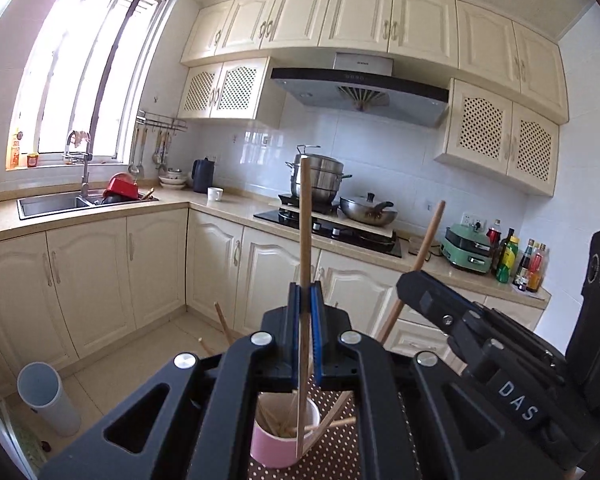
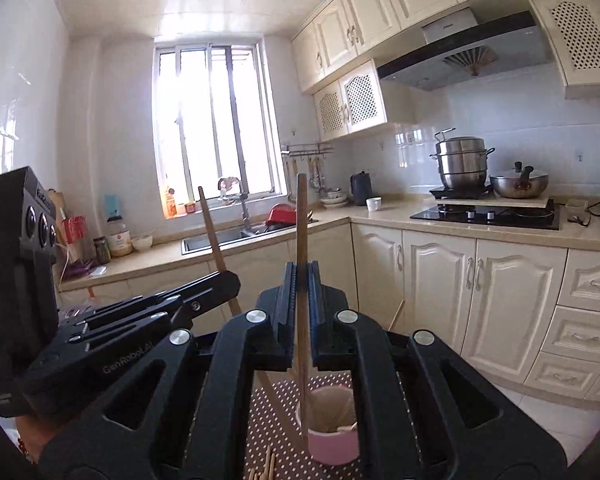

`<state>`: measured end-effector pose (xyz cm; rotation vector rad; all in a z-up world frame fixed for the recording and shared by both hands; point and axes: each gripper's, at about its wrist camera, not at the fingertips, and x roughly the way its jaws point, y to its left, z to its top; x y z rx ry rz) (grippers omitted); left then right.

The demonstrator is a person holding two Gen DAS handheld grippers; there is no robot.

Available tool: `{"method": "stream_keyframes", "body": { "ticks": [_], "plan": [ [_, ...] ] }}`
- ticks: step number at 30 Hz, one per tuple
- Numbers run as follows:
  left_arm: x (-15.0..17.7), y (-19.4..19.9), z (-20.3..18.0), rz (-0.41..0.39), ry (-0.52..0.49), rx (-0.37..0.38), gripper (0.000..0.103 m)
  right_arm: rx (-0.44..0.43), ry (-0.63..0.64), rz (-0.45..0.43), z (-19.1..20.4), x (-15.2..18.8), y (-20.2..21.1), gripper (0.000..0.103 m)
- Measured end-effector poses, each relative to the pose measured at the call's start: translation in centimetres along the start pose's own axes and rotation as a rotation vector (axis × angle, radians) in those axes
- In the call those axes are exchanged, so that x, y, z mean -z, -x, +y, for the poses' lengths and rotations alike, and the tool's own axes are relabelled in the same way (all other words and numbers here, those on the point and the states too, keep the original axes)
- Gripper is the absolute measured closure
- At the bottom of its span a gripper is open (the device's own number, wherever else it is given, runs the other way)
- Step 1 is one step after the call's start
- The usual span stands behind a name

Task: Organize utensils
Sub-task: 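Lower both chopsticks into the pink cup and open both grippers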

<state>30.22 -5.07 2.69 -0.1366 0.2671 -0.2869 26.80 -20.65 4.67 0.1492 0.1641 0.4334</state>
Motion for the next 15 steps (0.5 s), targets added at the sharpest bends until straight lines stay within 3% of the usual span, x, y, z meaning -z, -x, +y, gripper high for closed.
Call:
{"method": "stream_keyframes", "body": {
  "ticks": [7, 15],
  "plan": [
    [0.6, -2.6, 0.8, -0.023, 0.031, -0.019, 0.097, 0.052, -0.009, -0.047, -1.3, 0.5, -1.4, 0.097],
    [2.7, -4.5, 0.6, 0.022, -0.016, -0.026, 0.097, 0.050, 0.001, 0.004, -1.5, 2.1, -2.6, 0.097]
  ]
}}
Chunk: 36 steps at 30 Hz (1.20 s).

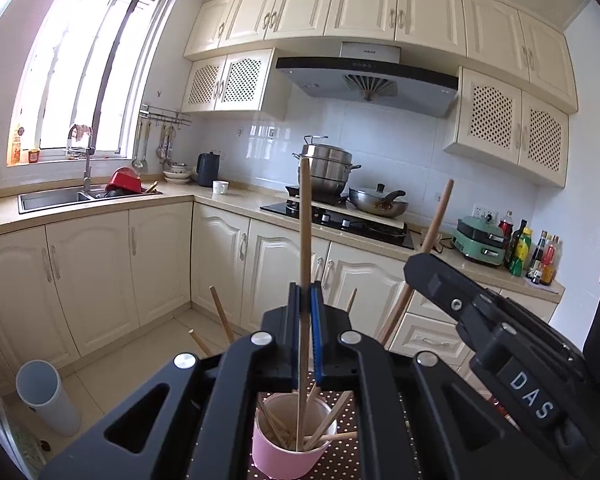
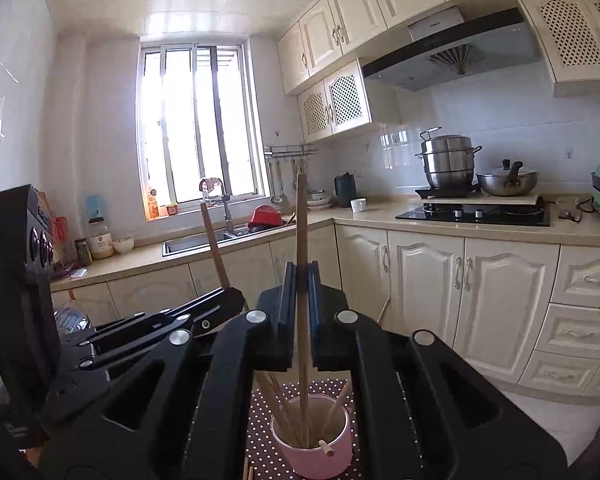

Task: Organize utensils
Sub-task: 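Lower both chopsticks into the pink cup and open both grippers, then move both grippers back down to the chopstick pile on the table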

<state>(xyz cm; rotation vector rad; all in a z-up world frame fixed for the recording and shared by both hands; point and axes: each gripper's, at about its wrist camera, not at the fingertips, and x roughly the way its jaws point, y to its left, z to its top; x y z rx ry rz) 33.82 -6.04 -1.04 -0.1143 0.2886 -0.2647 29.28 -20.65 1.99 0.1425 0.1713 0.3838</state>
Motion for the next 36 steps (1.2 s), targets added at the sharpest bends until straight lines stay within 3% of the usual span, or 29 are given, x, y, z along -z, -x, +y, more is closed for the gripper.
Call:
{"method": "stream_keyframes", "body": {
  "ticks": [15, 17, 18, 24, 36],
  "plan": [
    [2.7, -0.7, 1.0, 0.107, -0.016, -0.001, 0.096, 0.009, 0.009, 0.076, 0.5, 1.7, 0.0, 0.097],
    [2.8, -0.5, 1.1, 0.118, -0.015, -0.002, 0.086, 0.010, 0.011, 0.090, 0.6, 1.9, 0.0, 0.097],
    [2.9, -0.4, 1.2, 0.120, -0.015, -0.004, 0.074, 0.011, 0.013, 0.095, 0.6, 2.0, -0.1, 0.097],
    [3.3, 0.2, 1.9, 0.138, -0.004, -0.022, 0.073, 0.017, 0.010, 0.120, 0.6, 2.6, 0.0, 0.097],
    [3.9, 2.1, 3.8, 0.162, 0.021, -0.078, 0.059, 0.026, 0.010, 0.182, 0.8, 3.5, -0.1, 0.097]
  ]
}}
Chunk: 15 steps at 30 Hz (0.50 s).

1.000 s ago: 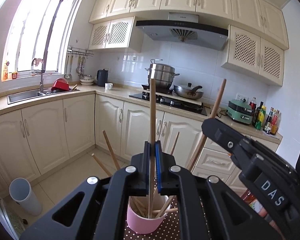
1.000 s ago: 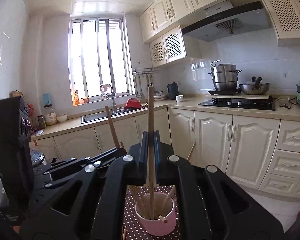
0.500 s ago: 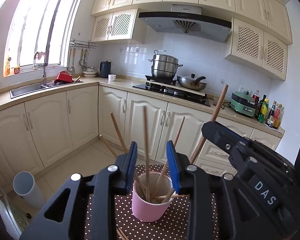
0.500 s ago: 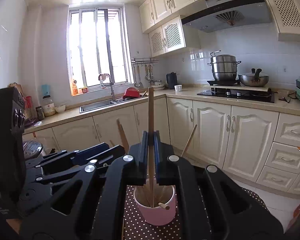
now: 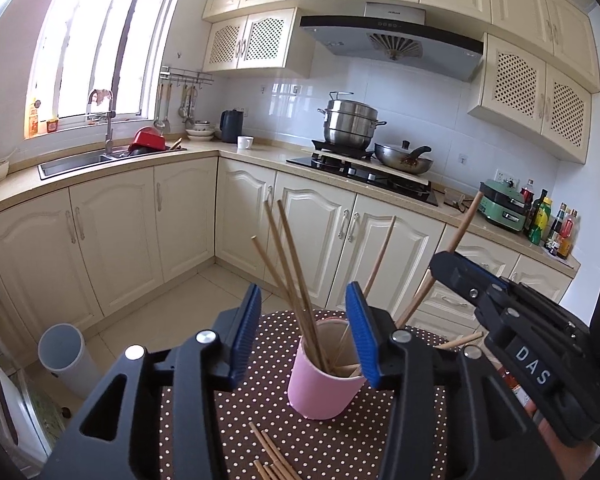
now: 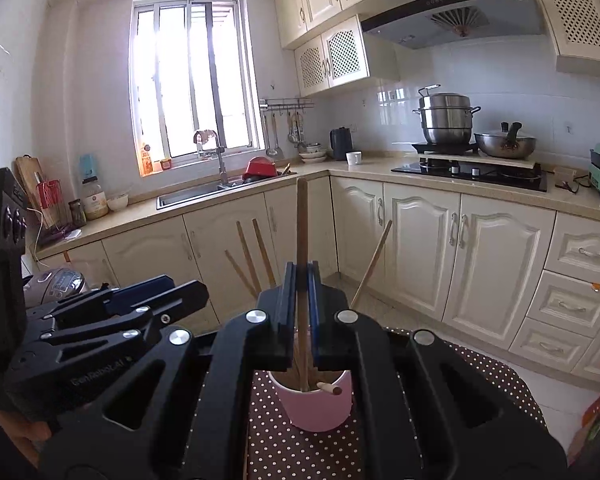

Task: Organize utensils
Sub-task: 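Move both grippers back down to the chopstick pile on the table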

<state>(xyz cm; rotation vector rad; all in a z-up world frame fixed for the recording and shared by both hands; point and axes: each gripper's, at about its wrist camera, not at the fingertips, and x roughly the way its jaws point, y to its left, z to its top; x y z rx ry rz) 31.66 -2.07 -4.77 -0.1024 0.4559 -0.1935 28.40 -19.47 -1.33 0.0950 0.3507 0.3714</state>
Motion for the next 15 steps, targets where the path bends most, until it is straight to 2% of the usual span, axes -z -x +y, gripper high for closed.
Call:
{"method": "stream_keyframes", "body": {
  "ticks": [6, 15],
  "plan": [
    [0.5, 0.8, 0.7, 0.018, 0.004, -0.015, 0.056, 0.005, -0.016, 0.040, 0.0, 0.8, -0.1, 0.096],
    [0.7, 2.8, 0.8, 0.028, -0.010, -0.033, 0.052, 0.016, -0.010, 0.041, 0.6, 0.4, 1.7, 0.096]
  ]
}}
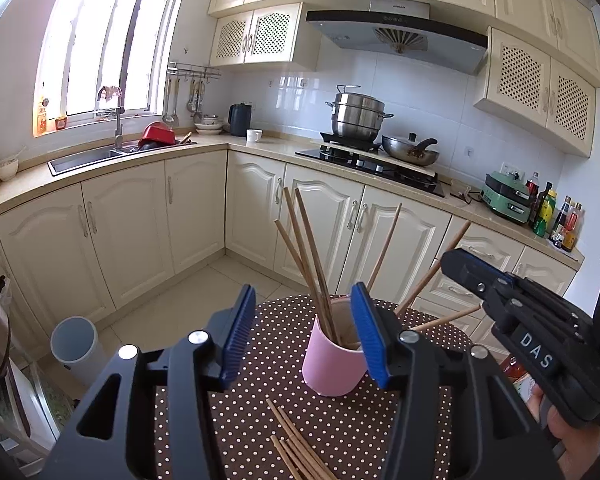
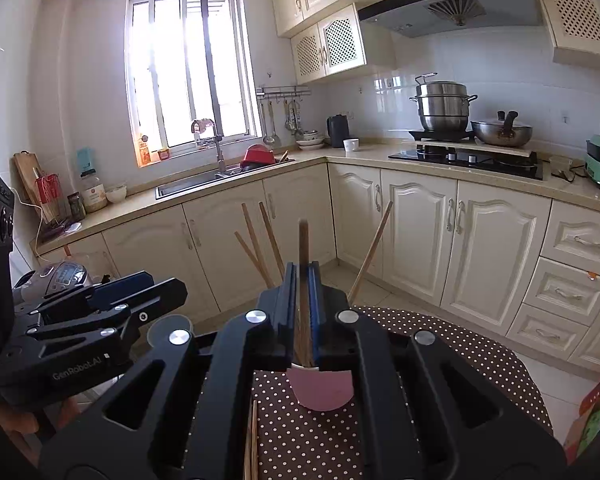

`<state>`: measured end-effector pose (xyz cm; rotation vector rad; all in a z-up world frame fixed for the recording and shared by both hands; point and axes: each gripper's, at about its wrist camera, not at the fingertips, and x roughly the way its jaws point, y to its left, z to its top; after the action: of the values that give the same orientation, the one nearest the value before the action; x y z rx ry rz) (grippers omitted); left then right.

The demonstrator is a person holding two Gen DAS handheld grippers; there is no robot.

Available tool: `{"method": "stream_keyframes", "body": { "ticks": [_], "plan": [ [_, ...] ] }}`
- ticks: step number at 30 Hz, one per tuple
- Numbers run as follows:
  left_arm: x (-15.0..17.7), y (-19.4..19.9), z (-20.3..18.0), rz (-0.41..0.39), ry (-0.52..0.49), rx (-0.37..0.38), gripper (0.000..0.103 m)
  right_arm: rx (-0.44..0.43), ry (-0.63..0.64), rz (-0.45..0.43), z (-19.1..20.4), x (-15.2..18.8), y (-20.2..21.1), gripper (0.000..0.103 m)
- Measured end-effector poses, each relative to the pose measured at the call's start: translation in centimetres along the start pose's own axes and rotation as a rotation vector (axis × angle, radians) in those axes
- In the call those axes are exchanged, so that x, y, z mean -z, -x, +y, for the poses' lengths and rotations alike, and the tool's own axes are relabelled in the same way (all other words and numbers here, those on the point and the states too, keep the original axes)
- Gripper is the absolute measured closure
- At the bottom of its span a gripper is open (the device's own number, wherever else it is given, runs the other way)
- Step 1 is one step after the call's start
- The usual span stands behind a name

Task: Organize utensils
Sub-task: 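Move both grippers back down to the chopstick pile on the table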

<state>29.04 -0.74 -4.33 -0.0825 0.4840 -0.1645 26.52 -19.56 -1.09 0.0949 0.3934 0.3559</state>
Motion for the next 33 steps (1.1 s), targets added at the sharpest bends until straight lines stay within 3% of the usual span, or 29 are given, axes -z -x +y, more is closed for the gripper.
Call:
{"method": "stream_keyframes", "body": {
  "ticks": [13, 21, 29, 33],
  "plan": [
    [3.2, 4.1, 1.3, 0.069, 0.024, -0.011, 0.048, -0.016, 0.051, -0.003, 1.8, 1.6, 4.9, 0.096],
    [8.9, 3.0, 1.9, 0.223, 0.048, -0.012, 0.048, -0.037, 0.065, 0.080, 2.4, 5.9, 5.7, 0.096],
    [14.8, -0.6, 1.3, 0.400, 0.044, -0.035, 0.048, -0.052, 0.024, 0.204, 1.3, 10.5, 4.1, 0.096],
    [16.7, -2.0, 0.9, 0.447, 0.029, -0.042, 0.048, -0.053, 0.000, 0.263, 0.5, 12.7, 2.9, 0.096]
  ]
}}
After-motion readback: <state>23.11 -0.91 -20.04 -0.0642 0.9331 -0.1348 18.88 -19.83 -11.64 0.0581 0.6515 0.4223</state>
